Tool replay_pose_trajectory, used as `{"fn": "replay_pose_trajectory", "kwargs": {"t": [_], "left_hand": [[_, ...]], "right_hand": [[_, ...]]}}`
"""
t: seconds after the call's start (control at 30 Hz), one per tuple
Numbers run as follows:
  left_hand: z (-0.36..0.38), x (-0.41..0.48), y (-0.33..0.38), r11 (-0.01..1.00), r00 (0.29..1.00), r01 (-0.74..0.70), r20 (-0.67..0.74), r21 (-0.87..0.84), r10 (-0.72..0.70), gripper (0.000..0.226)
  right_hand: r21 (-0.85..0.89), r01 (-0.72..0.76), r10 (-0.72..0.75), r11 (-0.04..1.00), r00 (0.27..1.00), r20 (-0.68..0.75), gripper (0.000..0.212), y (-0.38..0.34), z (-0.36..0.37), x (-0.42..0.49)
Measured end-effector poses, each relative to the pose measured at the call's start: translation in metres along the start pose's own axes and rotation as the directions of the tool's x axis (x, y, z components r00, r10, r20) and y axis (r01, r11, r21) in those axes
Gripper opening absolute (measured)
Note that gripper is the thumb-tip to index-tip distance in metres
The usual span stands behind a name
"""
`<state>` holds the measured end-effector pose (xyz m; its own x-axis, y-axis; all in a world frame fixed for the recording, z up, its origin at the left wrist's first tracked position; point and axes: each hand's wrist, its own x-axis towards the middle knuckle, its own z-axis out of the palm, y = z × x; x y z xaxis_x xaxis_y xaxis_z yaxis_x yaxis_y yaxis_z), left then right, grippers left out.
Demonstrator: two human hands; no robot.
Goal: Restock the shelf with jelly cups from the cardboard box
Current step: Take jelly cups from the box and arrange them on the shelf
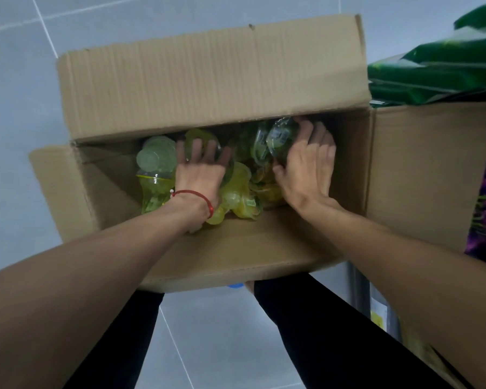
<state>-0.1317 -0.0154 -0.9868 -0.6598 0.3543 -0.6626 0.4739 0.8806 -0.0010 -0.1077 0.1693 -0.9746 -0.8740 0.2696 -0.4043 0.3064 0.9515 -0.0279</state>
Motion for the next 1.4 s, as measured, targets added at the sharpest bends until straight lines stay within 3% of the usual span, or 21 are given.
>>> {"fn": "replay_pose_trajectory", "kwargs": {"t": [0.17, 0.3, 0.47, 0.6, 0.7, 0.87, 1.1, 1.27, 1.4], "left_hand": [[-0.003, -0.001, -0.009, 0.994, 0.991, -0.096, -0.089, 0.06, 0.101, 0.088], [-0.017, 0.006, -0.013, 0.998, 0.998, -0.02, -0.063, -0.053, 0.017, 0.065], [-0.022, 0.019, -0.015, 0.996, 0.995, -0.06, 0.074, -0.068, 0.065, 0.059], [-0.019, 0.013, -0.019, 0.992, 0.993, -0.093, 0.06, -0.086, 0.099, 0.06], [-0.019, 0.006, -0.024, 0.978, 0.991, -0.097, 0.069, -0.187, 0.111, 0.06], [-0.016, -0.017, -0.041, 0.747, 0.992, 0.063, 0.125, -0.662, 0.028, 0.053], [-0.052, -0.094, -0.072, 0.333, 0.995, 0.069, 0.09, -0.94, 0.045, 0.03], [-0.103, -0.133, -0.088, 0.247, 0.993, 0.097, 0.109, -0.964, 0.035, 0.029], [-0.159, -0.16, -0.102, 0.242, 0.988, 0.104, 0.129, -0.965, 0.09, 0.035]], "right_hand": [[0.139, -0.016, 0.014, 0.99, 1.0, 0.016, 0.091, 0.007, -0.01, -0.005], [0.283, -0.042, 0.022, 0.958, 0.997, 0.075, 0.1, 0.005, -0.021, -0.025], [0.188, -0.025, -0.006, 0.982, 0.987, 0.163, 0.102, -0.005, -0.012, -0.046], [0.205, -0.002, -0.033, 0.979, 0.985, 0.168, 0.097, -0.012, -0.001, -0.054], [0.272, 0.01, -0.093, 0.962, 0.951, 0.295, 0.097, -0.019, 0.002, -0.062], [0.403, -0.128, -0.062, 0.906, 0.902, 0.427, 0.099, -0.032, -0.012, -0.078], [0.61, -0.352, 0.112, 0.71, 0.912, 0.395, 0.097, -0.061, -0.071, -0.121], [0.76, -0.41, 0.2, 0.504, 0.912, 0.359, 0.092, -0.089, -0.123, -0.161], [0.855, -0.401, 0.286, 0.329, 0.905, 0.315, 0.09, -0.111, -0.162, -0.196]]}}
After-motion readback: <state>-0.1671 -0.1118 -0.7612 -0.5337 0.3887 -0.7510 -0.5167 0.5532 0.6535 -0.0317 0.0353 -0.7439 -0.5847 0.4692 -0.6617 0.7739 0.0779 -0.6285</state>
